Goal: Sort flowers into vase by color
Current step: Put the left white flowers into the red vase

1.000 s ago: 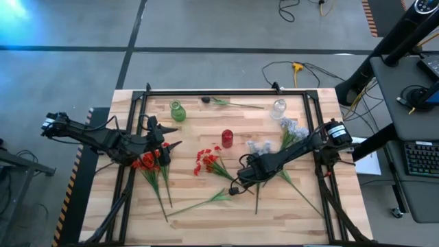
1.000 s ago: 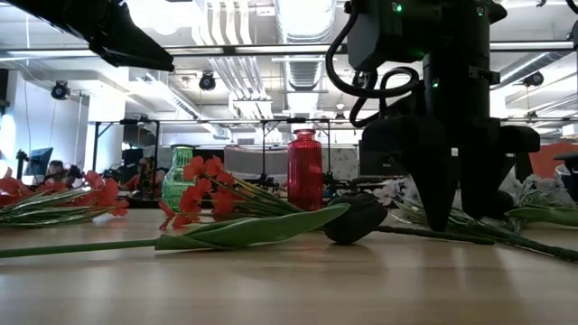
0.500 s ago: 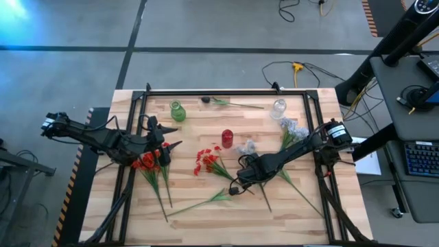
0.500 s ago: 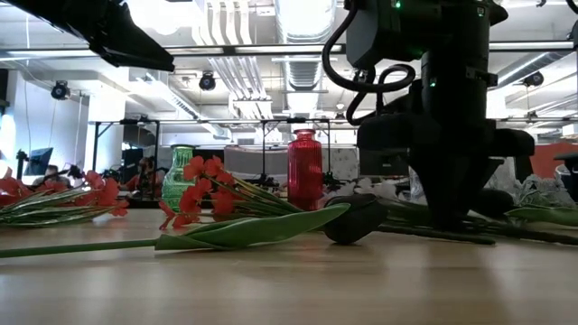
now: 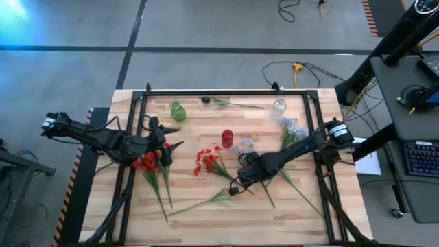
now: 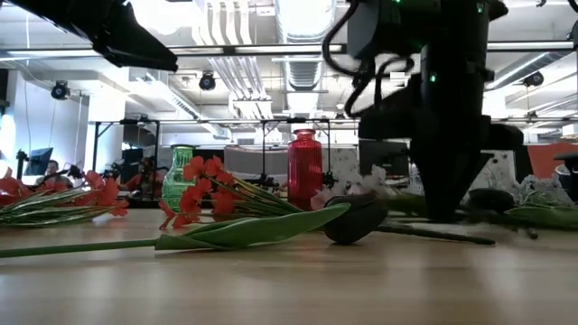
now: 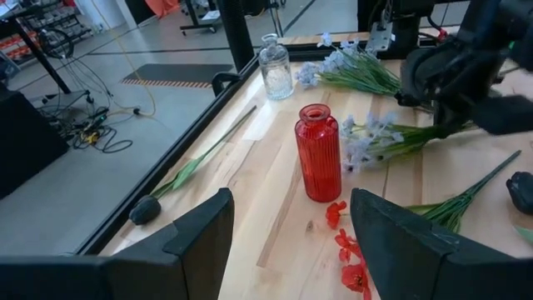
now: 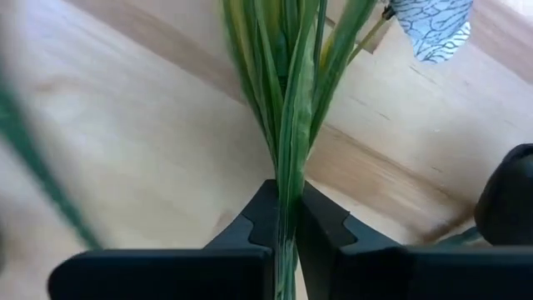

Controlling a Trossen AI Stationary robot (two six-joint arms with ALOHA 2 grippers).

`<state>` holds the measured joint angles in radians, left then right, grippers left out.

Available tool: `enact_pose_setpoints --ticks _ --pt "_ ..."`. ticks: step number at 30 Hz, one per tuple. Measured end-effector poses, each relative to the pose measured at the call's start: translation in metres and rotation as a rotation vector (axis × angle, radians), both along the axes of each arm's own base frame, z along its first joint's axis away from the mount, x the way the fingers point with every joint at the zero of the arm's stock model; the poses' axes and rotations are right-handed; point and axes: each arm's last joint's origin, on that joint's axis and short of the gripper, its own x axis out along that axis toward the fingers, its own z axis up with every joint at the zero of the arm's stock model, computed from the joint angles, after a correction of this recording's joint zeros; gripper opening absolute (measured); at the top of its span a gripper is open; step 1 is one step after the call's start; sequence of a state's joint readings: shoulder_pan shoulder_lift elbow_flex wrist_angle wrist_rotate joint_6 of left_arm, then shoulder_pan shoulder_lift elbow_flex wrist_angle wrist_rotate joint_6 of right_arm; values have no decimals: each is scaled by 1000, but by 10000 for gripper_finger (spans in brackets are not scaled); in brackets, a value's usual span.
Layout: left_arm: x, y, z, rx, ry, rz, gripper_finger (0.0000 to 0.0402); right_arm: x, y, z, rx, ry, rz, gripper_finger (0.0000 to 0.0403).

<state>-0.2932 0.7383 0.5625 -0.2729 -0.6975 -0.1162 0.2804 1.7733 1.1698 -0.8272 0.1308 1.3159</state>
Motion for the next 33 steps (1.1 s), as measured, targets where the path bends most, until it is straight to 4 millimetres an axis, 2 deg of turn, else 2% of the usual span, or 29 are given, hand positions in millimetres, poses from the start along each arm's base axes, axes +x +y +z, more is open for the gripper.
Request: enact_pose_setpoints --ticks 10,15,23,33 --pt "2 0 0 -3 -4 1 223 -10 5 40 -45 -148 58 18" --pt "2 -1 0 -12 -14 4 223 -14 11 51 -124 -213 108 18" --pt "2 -1 0 -100 -57 36 223 -6 20 55 -231 -339 283 18" --pt "9 -4 -4 -283 -118 44 223 11 26 50 -393 -552 637 18"
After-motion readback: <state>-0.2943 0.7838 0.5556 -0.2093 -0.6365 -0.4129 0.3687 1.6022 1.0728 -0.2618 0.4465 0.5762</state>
